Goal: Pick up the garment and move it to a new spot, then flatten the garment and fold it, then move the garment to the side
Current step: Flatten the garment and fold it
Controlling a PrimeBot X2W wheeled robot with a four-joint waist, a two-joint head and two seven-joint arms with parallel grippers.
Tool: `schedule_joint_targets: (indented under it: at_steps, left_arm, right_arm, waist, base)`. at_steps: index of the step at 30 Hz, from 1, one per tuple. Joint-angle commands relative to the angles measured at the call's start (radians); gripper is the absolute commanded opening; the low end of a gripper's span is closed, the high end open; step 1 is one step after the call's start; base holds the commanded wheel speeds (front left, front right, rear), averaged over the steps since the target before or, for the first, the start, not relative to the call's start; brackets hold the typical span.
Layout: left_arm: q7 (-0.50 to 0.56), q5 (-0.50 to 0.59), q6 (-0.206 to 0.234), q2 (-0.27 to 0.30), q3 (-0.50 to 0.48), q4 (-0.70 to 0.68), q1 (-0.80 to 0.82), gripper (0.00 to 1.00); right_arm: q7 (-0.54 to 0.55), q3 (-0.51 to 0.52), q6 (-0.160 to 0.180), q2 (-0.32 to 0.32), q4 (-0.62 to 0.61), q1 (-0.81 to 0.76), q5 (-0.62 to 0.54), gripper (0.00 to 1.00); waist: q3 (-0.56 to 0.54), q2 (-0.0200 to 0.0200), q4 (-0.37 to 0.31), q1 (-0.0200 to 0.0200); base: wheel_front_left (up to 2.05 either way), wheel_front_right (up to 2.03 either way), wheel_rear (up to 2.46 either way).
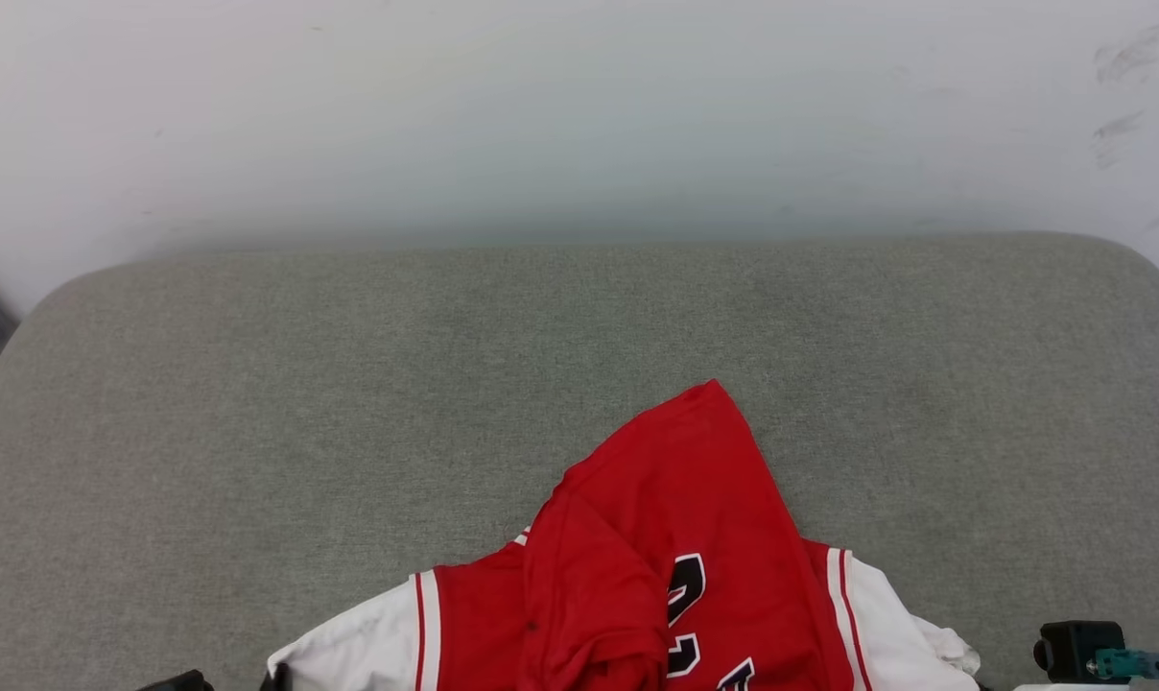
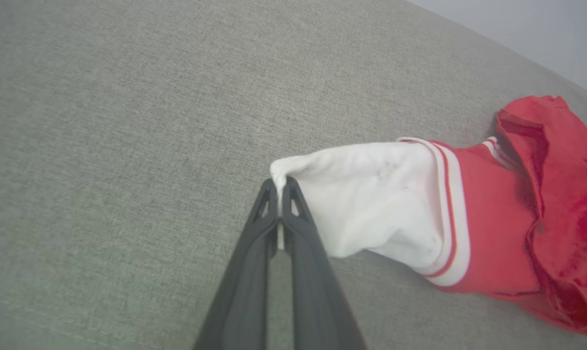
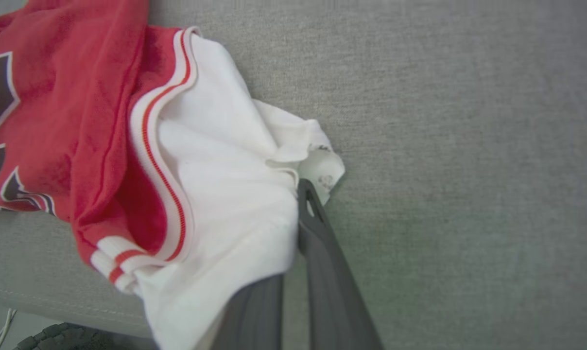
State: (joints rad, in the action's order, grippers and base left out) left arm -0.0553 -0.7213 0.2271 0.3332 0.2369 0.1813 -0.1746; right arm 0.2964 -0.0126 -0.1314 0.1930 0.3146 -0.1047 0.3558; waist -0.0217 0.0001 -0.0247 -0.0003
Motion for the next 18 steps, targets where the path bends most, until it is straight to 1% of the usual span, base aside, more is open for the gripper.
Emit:
schedule_joint_targets:
  at_steps: [1, 2, 3, 4, 5, 6, 10, 12, 15, 18]
  left_arm:
    - [-0.001, 0.008, -0.011, 0.001, 0.008, -0.003, 0.017, 0.0]
    - [-0.002, 0.013, -0.018, 0.005, 0.014, -0.002, 0.028, 0.0]
    - [0.002, 0.016, -0.021, 0.006, 0.02, 0.0, 0.035, 0.24]
    - [0.003, 0.02, -0.023, 0.006, 0.025, -0.001, 0.041, 0.49]
    - [-0.003, 0.027, -0.023, 0.009, 0.027, -0.003, 0.049, 0.95]
    - [-0.006, 0.028, -0.025, 0.01, 0.028, -0.006, 0.057, 1.0]
    - [-0.025, 0.052, -0.025, 0.016, 0.035, -0.03, 0.088, 1.0]
    - [-0.041, 0.073, -0.016, 0.018, 0.04, -0.053, 0.097, 1.0]
    - [-0.074, 0.107, -0.005, 0.026, 0.044, -0.091, 0.11, 1.0]
    - [-0.09, 0.14, 0.012, 0.032, 0.056, -0.135, 0.118, 1.0]
  right_arm:
    - [-0.017, 0.007, 0.001, -0.008, -0.002, -0.007, -0.01, 1.0]
    - [-0.029, 0.009, 0.001, -0.016, -0.006, -0.005, -0.012, 1.0]
    - [-0.047, 0.013, 0.001, -0.018, -0.017, -0.002, -0.016, 1.0]
    - [-0.064, 0.016, 0.001, -0.02, -0.027, 0.0, -0.016, 1.0]
    - [-0.079, 0.016, 0.001, -0.021, -0.041, -0.001, -0.016, 1.0]
    - [-0.099, 0.018, 0.001, -0.02, -0.059, -0.001, -0.019, 1.0]
    - [-0.164, 0.03, 0.001, -0.009, -0.124, -0.016, -0.037, 1.0]
    - [-0.193, 0.041, 0.001, -0.006, -0.16, -0.022, -0.055, 1.0]
    - [-0.218, 0.065, 0.001, -0.015, -0.214, -0.026, -0.074, 1.0]
    - [-0.219, 0.086, 0.001, -0.03, -0.262, -0.033, -0.09, 1.0]
  waist:
    - [-0.006, -0.0001, 0.002, 0.0003]
    - [-0.009, -0.0001, 0.003, 0.0003]
    - [-0.014, -0.0001, 0.005, 0.0003]
    - [-0.018, -0.0001, 0.006, 0.0003]
    - [-0.023, -0.0001, 0.007, 0.0003]
    - [-0.027, -0.0001, 0.008, 0.0003]
    - [-0.041, -0.0001, 0.009, 0.0003]
    - [-0.047, -0.0001, 0.008, 0.0003]
    - [-0.055, -0.0001, 0.006, 0.0003]
    - [-0.064, -0.0001, 0.004, 0.0003]
  base:
    - [0.0, 0.0, 0.0]
    - [0.0, 0.0, 0.0]
    - [0.0, 0.0, 0.0]
    - [0.0, 0.0, 0.0]
    - [0.0, 0.0, 0.0]
    - [0.0, 0.0, 0.0]
    - [0.0, 0.0, 0.0]
    - [0.0, 0.0, 0.0]
    - [0.0, 0.0, 0.0]
    - [0.0, 0.0, 0.0]
